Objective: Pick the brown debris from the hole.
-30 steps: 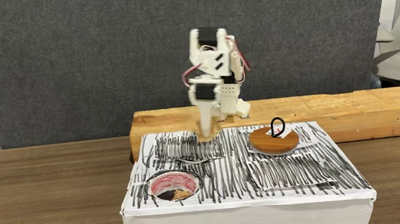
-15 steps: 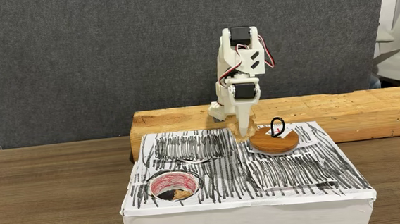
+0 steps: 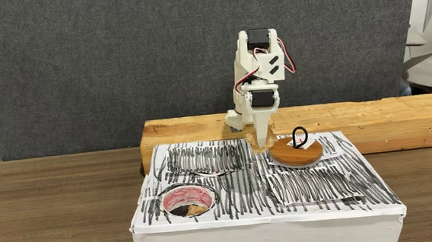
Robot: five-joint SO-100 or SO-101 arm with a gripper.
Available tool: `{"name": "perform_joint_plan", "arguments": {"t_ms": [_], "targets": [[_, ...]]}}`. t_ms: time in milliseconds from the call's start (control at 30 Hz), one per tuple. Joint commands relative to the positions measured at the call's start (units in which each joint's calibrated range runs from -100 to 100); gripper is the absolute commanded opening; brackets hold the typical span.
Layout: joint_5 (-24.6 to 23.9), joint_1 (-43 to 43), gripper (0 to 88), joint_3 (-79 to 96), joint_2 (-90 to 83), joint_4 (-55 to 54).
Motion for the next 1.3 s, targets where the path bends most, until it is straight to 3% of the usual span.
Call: {"name": "perform_joint_plan", "arguments": {"t_ms": [0, 133, 533, 1267], "targets": [[-0.4, -0.2, 1.4, -0.2, -2.2, 0.0], [-1.0, -0.1, 3.6, -0.2, -2.2, -0.1], [-0.9, -0.3, 24.0, -0.2, -2.2, -0.1], [-0.9, -0.2, 24.4, -0.2, -2.4, -0.1]]}}
